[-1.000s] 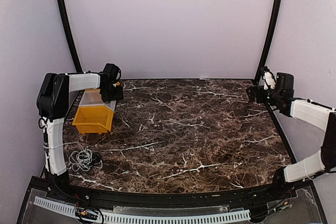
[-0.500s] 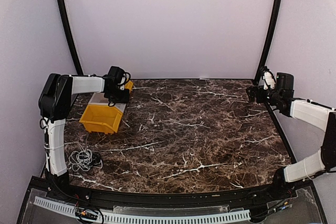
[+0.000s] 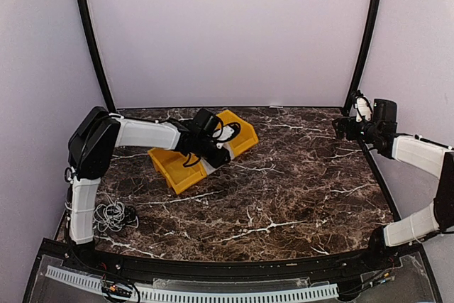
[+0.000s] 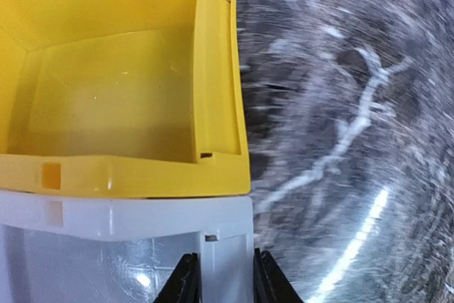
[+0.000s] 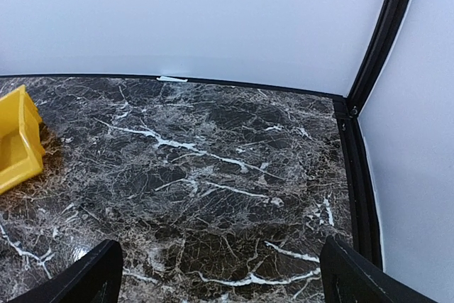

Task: Untangle the cables

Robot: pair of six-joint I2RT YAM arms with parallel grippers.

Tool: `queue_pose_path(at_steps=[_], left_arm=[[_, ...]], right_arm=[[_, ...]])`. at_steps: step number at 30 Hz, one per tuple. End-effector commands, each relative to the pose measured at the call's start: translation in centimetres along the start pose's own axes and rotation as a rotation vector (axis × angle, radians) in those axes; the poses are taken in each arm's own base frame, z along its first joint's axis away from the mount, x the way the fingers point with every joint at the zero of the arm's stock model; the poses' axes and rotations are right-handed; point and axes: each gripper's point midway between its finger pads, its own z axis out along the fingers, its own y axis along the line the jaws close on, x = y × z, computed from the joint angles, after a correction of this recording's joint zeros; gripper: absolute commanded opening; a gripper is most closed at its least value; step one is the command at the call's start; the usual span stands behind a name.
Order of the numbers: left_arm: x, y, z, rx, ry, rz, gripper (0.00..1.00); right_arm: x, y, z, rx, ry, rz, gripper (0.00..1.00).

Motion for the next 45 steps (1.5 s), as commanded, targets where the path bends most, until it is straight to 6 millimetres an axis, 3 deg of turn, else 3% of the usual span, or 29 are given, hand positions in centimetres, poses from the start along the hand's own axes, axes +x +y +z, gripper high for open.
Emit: queue_pose_path(at_steps=[1,2,6,8,10,11,12,13,14,15,18,24,28,35,39,41,45], left_arm=[[-0.2,-7.8,-1.0,0.172,-0.052,0.28,0.26],[0.2,-8.4,-1.1,0.169,-0.052,0.317,0.28],[-1.9,-9.9,-4.4,0.091,-0.131,0.388,0.47],[-3.4,-10.1,-7.2,0.073,-0.185,0.363,0.56],[-5.4,-10.2,-11.5,0.055,-0.272,0.297,0.61],[-4.9,-9.1,-11.9,0.0,-0.267,0.265,0.62],[-5.5,-8.6,-13.9,-0.022,-0.302,0.2,0.62],[-4.3,-7.3,-14.1,-0.083,-0.276,0.128,0.62],[-4.2,-5.8,-15.9,-0.158,-0.286,0.081,0.62],[-2.8,-5.0,-16.0,-0.191,-0.265,-0.002,0.62],[1.2,-0.3,-18.9,-0.428,-0.201,-0.228,0.67],[9.2,2.3,-18.5,-0.504,-0.018,-0.606,0.62],[11.5,3.1,-16.7,-0.475,0.052,-0.721,0.5],[12.5,4.6,-14.9,-0.543,0.104,-0.76,0.22],[11.9,4.8,-13.9,-0.546,0.1,-0.769,0.05],[11.4,5.0,-13.5,-0.55,0.095,-0.774,0.0],[10.3,5.7,-12.8,-0.564,0.066,-0.79,0.0]], right_arm=[[-1.4,0.7,-0.6,-0.025,-0.06,-0.03,0.99],[-1.4,0.8,-0.6,-0.028,-0.059,-0.03,0.99],[-1.4,1.1,-0.7,-0.049,-0.061,-0.037,0.99],[-1.4,1.4,-0.8,-0.062,-0.061,-0.04,0.99],[-1.4,1.6,-0.8,-0.075,-0.063,-0.045,0.99],[-1.5,1.7,-0.9,-0.082,-0.065,-0.049,0.99],[-1.5,1.8,-1.0,-0.087,-0.066,-0.051,0.99],[-1.5,1.9,-1.0,-0.091,-0.067,-0.053,0.99],[-1.6,2.0,-1.1,-0.095,-0.07,-0.055,0.99],[-1.5,2.1,-1.1,-0.101,-0.069,-0.056,0.99],[-1.4,2.5,-1.0,-0.125,-0.064,-0.062,0.99],[-0.7,4.6,-1.4,-0.248,-0.045,-0.16,0.99],[-0.3,6.0,-2.0,-0.335,-0.04,-0.196,0.99],[-0.3,6.5,-2.6,-0.36,-0.043,-0.212,0.99],[-0.2,6.6,-2.5,-0.363,-0.04,-0.214,0.99],[-0.1,6.6,-2.5,-0.366,-0.038,-0.213,0.99],[0.1,6.6,-2.4,-0.371,-0.031,-0.211,0.99]])
